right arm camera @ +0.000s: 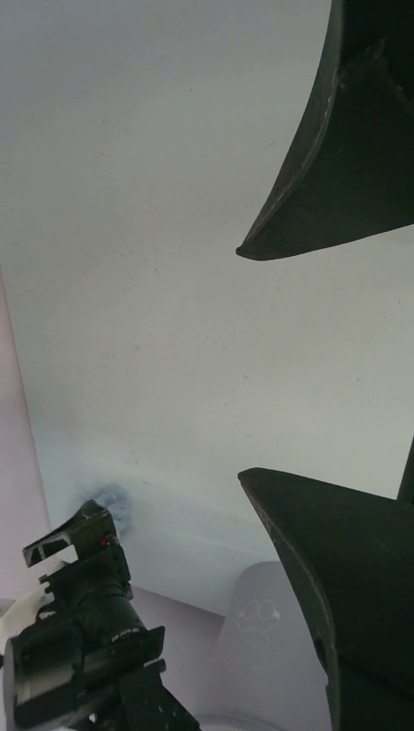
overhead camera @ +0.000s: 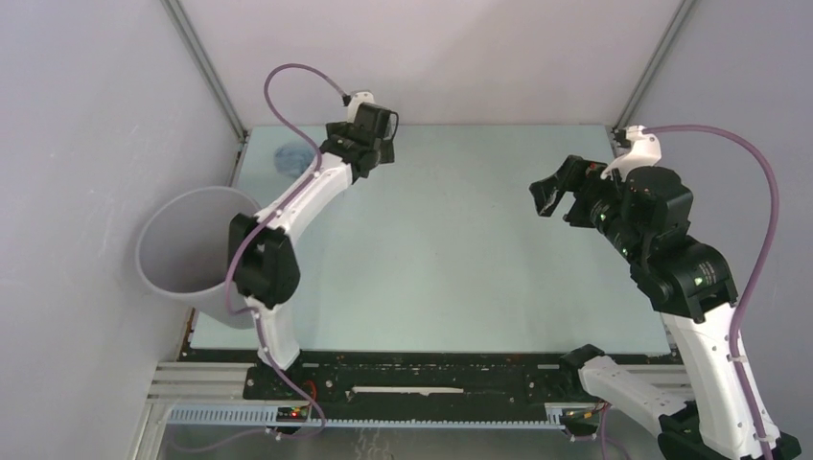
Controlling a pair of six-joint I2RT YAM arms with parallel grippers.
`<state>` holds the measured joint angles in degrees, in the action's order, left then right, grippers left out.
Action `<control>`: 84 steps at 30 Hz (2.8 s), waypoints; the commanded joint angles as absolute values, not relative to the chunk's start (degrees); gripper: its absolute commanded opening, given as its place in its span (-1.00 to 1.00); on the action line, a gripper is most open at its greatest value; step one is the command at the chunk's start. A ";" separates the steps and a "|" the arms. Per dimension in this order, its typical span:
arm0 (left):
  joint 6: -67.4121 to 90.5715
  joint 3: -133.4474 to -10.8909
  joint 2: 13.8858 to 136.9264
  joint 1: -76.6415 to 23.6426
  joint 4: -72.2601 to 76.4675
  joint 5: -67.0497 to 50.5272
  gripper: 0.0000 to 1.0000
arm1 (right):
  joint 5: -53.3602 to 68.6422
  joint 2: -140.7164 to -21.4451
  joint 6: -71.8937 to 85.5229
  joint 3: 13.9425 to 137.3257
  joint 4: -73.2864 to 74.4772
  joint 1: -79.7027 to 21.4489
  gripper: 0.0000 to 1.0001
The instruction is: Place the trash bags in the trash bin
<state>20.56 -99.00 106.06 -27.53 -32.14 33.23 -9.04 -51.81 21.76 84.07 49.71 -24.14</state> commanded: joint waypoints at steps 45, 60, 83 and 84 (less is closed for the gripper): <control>38.88 -125.58 138.83 -6.55 -43.62 17.86 -0.26 | 4.31 -57.87 17.73 91.14 54.93 -6.96 0.94; 38.01 -105.36 121.59 -15.97 -38.11 3.51 -0.97 | 9.62 -58.32 22.67 88.80 57.89 -6.95 0.83; 44.87 -81.50 88.45 -31.63 -29.80 -24.08 -0.99 | 35.26 -54.78 29.40 60.33 43.26 -8.54 0.96; 44.41 -81.02 86.93 -31.86 -29.63 -25.06 -1.00 | 36.17 -54.90 30.32 59.07 41.46 -9.16 0.96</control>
<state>43.59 -83.79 93.36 -30.85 -32.14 -18.06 30.52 -55.29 26.85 61.45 50.70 -7.84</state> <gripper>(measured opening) 0.009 0.979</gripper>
